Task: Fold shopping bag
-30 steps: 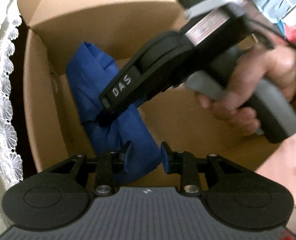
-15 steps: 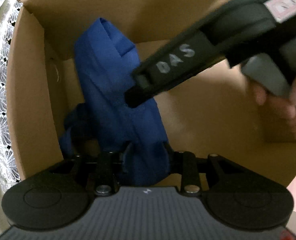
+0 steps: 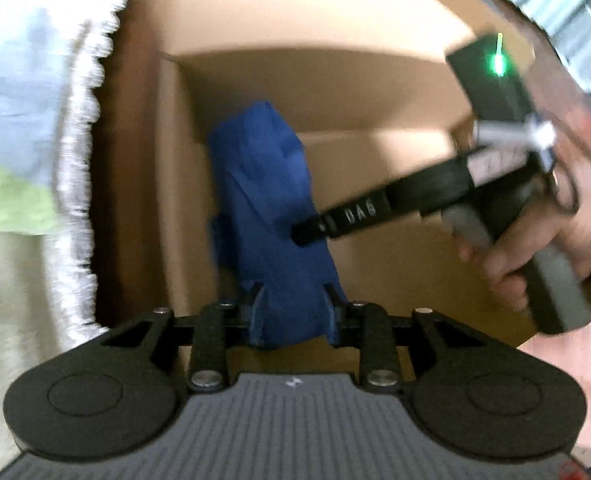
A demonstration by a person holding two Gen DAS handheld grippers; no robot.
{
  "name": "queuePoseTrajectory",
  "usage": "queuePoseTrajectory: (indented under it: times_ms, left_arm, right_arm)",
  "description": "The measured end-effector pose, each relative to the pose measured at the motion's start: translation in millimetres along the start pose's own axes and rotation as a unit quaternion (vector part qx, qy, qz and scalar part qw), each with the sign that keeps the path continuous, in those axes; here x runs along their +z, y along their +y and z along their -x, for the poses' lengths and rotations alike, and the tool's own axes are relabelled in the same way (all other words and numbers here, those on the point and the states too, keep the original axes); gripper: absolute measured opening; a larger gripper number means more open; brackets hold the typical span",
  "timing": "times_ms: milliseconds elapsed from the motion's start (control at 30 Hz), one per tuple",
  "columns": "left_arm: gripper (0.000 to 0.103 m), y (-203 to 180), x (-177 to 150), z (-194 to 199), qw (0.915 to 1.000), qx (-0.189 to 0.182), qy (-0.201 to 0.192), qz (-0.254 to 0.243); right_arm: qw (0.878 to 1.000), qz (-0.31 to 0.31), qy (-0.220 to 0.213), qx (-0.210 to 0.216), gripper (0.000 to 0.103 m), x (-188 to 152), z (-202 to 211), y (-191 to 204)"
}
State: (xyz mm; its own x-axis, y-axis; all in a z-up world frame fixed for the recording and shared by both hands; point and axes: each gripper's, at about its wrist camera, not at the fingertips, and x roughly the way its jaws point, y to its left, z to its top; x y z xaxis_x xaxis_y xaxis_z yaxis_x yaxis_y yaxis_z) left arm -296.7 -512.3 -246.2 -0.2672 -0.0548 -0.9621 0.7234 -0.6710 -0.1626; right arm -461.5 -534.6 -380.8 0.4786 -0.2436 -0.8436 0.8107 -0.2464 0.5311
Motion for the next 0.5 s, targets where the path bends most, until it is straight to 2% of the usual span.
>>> queuePoseTrajectory:
  times_ms: [67,133,267,500]
  left_arm:
    - [0.034,5,-3,11,0.9999,0.009,-0.008,0.011]
    - [0.034,1,9,11,0.9995,0.016,-0.016,0.021]
    - [0.034,-3,11,21,0.9992,0.015,-0.024,0.028]
    - [0.034,-11,5,0,0.9996,0.012,-0.02,0.018]
  right_arm:
    - [1.0,0.01,-0.008,0.0,0.018,-4,-3,13]
    - [1.0,0.024,-0.014,-0.006,0.018,-9,-7,28]
    - [1.0,-0.018,-0.015,0.007,0.018,-15,-12,37]
    - [0.999,-0.032,-0.018,0.017,0.02,-28,-18,55]
